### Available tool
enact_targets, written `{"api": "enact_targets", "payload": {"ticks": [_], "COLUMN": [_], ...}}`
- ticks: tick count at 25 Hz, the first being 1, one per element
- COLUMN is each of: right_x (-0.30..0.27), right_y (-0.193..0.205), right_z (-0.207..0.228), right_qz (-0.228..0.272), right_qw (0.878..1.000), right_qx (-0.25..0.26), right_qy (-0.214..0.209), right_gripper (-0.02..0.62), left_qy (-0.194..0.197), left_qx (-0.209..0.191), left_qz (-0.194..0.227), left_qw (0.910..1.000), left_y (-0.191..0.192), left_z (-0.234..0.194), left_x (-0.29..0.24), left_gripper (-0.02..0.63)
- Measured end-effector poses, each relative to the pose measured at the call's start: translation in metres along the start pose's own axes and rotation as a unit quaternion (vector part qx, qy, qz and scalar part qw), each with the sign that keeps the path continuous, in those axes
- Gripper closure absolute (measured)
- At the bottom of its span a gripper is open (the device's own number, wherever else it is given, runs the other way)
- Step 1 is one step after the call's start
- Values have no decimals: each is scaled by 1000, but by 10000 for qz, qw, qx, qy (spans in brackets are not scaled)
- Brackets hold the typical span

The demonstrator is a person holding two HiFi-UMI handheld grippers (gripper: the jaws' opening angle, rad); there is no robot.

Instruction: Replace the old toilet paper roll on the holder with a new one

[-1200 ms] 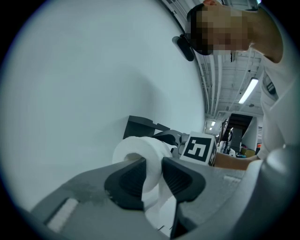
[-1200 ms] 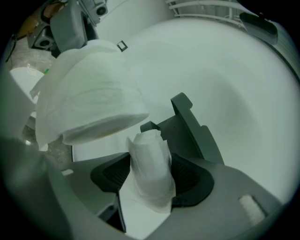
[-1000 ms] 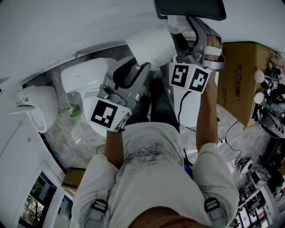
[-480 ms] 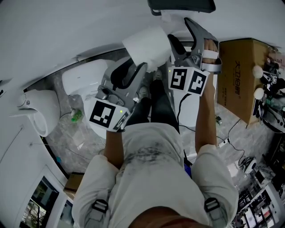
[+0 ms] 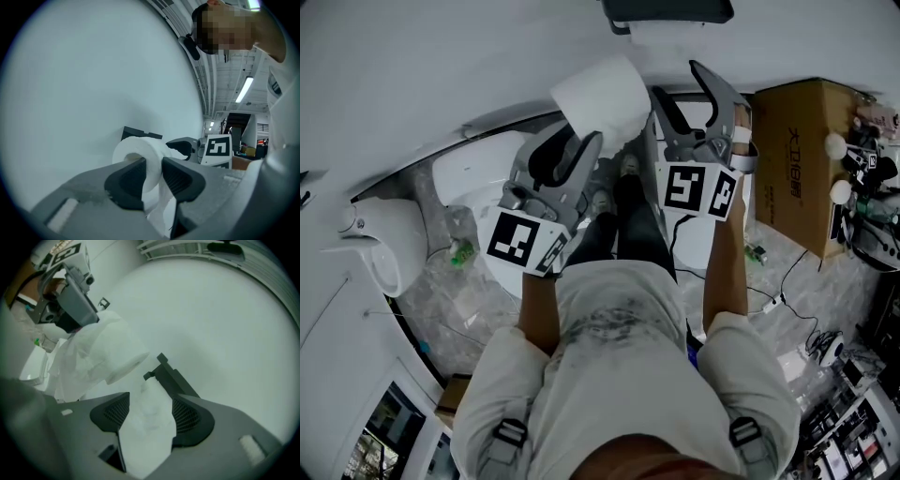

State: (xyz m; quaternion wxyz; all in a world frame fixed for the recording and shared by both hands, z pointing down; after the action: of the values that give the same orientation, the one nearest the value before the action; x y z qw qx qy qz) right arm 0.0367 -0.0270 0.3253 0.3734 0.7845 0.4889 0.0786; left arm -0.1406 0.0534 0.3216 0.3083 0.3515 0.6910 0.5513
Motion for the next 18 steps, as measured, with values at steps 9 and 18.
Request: {"api": "enact_targets", "payload": {"ticks": [9, 18], "right_x": [36, 68], "right_y": [-11, -21], "right_z": [22, 38], "right_qz": [491, 840], "right_qw": [9901, 9719], "right_qx": [-1198, -2019], "right_qy": [550, 871], "right_gripper": [462, 563], "left_qy": [-1, 3], "left_qx": [-134, -301], "left_qz": [80, 146], "left_qw": [9999, 9994], "left_y": [-16, -33], "left_z": [6, 8], "left_x": [1, 0], "left_gripper": [479, 479]}}
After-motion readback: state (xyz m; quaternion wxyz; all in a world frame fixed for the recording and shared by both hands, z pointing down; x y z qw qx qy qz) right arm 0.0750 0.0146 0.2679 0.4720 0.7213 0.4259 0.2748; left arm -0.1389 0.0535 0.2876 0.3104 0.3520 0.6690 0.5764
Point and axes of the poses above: the fingertips, and each gripper's own axes: x backward along the fingers, z to its right, y out of its underside, the point moved 8 cm from there along x, backward along the fingers, and after that the axes turned 6 degrees about z, right-handed, at the moved point
